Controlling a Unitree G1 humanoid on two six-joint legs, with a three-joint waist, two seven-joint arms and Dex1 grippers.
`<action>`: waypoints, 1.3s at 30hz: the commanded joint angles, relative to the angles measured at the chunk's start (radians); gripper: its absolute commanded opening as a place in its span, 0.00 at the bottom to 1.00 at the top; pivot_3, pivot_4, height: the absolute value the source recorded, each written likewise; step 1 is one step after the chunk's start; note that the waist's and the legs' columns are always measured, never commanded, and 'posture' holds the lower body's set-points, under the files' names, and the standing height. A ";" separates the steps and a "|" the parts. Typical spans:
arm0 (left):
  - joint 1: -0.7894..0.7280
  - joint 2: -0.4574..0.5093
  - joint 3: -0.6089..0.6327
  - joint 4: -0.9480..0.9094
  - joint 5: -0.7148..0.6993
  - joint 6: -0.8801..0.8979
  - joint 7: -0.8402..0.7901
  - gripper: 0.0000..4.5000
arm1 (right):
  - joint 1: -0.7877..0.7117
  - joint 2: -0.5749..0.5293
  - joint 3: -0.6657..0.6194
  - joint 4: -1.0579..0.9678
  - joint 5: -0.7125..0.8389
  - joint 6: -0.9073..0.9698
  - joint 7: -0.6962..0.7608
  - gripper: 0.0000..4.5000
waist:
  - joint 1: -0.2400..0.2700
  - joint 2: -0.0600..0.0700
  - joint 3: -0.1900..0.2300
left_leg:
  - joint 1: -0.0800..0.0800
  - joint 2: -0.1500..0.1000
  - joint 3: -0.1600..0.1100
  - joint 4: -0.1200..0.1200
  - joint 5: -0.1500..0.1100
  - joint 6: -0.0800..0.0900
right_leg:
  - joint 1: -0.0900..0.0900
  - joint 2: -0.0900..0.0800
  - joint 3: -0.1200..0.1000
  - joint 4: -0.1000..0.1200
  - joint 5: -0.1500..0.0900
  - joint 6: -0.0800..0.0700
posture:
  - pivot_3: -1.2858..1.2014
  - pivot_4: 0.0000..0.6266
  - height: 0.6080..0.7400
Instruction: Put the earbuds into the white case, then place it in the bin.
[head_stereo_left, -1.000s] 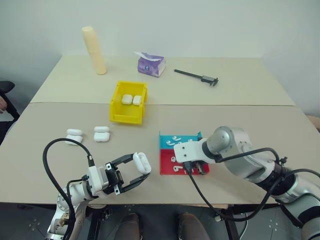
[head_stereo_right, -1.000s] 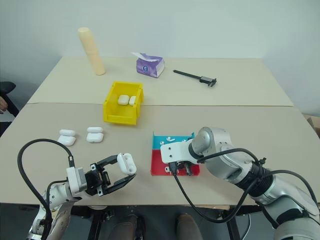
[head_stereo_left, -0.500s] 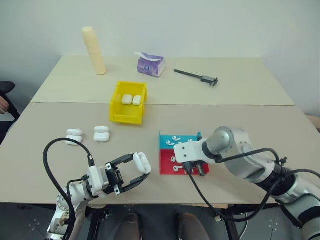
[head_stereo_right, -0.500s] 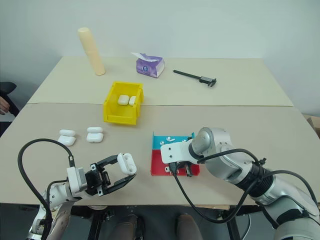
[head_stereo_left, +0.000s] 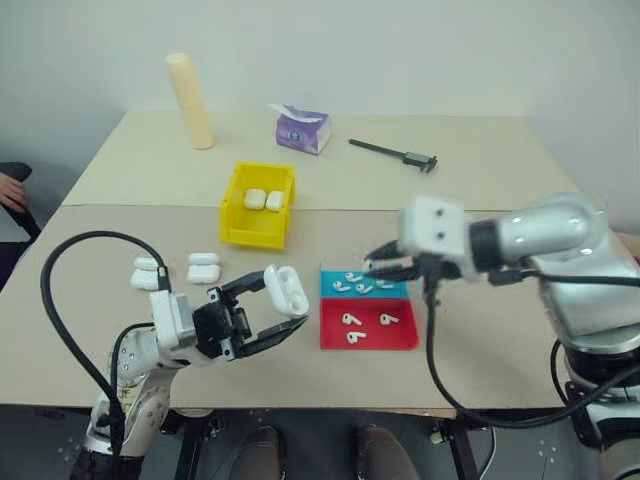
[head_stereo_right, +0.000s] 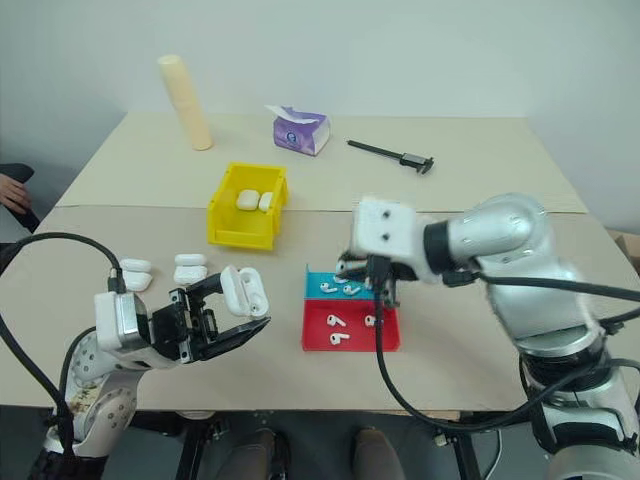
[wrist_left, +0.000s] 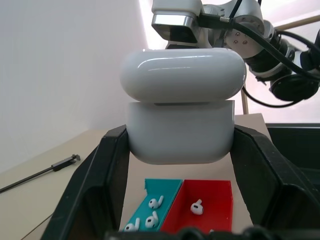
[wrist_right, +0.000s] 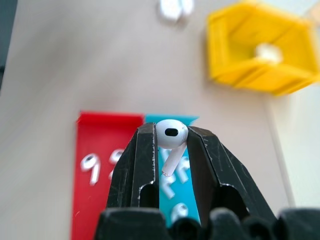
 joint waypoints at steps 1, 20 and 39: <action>-0.052 -0.025 -0.020 -0.011 -0.038 0.029 -0.041 0.61 | 0.035 0.135 -0.173 0.007 0.190 -0.131 -0.077 0.14 | 0.002 0.000 0.000 | 0.000 0.000 0.000 0.000 0.000 0.000 | 0.000 0.000 0.000 0.000 0.000 0.000 | 0.52 0.24 1.00; -0.174 -0.124 -0.042 0.063 -0.056 0.117 -0.163 0.61 | 0.164 0.468 -0.080 0.151 0.488 -0.559 -0.096 0.14 | 0.002 0.002 -0.002 | 0.001 0.000 0.002 0.001 0.000 0.000 | 0.002 0.001 0.000 0.000 0.000 0.001 | 0.52 0.24 1.00; -0.159 -0.149 -0.045 0.009 -0.044 0.138 -0.133 0.61 | 0.227 0.424 0.053 0.239 0.444 -0.679 -0.059 0.14 | 0.002 0.002 -0.002 | 0.001 0.000 0.002 0.001 0.000 0.000 | 0.002 0.001 0.000 0.001 0.000 0.000 | 0.52 0.24 1.00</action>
